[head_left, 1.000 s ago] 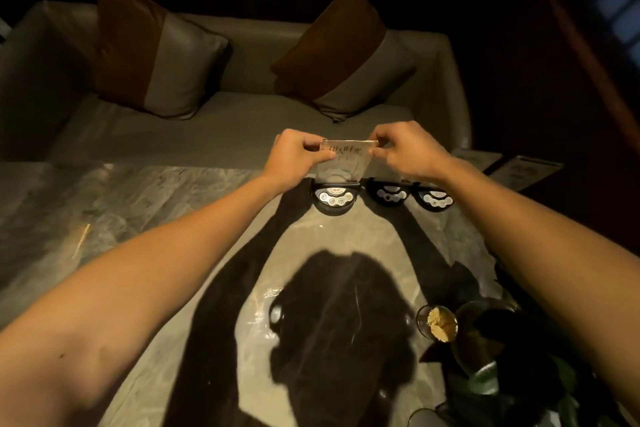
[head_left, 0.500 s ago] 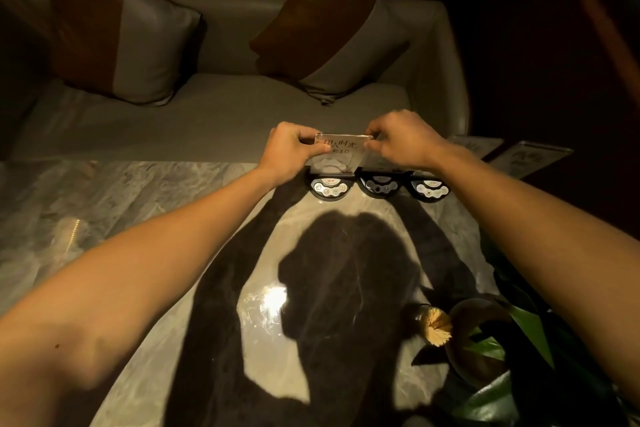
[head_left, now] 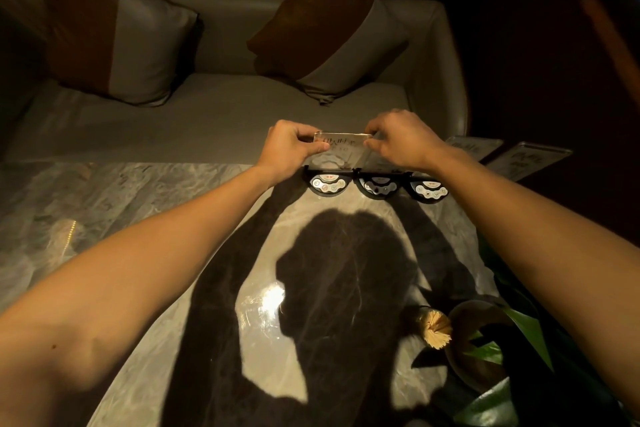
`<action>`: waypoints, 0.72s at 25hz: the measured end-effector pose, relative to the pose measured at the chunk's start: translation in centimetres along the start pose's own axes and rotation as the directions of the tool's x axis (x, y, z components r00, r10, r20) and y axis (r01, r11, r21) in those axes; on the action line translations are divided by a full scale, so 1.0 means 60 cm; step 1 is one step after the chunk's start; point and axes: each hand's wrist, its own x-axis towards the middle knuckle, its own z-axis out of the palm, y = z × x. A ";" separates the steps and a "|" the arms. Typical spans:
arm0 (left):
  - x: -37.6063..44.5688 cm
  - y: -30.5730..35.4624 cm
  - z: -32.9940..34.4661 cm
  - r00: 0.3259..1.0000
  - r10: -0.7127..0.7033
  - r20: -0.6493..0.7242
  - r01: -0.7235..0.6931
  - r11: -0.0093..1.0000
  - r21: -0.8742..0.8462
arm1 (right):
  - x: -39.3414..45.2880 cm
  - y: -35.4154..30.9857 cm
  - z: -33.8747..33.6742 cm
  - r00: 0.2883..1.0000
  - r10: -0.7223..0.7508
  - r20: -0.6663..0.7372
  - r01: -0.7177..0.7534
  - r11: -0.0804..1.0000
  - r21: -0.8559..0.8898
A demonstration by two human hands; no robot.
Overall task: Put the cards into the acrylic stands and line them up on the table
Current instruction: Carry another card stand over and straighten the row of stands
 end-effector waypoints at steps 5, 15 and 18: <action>0.013 0.005 -0.006 0.998 -0.035 0.056 0.035 0.999 -0.009 | 0.004 0.000 0.003 0.998 0.065 0.000 -0.065 0.996 0.064; 0.016 0.012 -0.016 0.995 -0.018 0.097 0.012 0.998 0.069 | 0.006 -0.001 0.002 0.999 0.049 -0.009 -0.048 0.998 0.042; 0.022 0.015 -0.019 0.993 -0.021 0.115 0.006 0.992 0.124 | 0.006 -0.002 -0.001 0.997 0.067 0.027 -0.068 0.995 0.078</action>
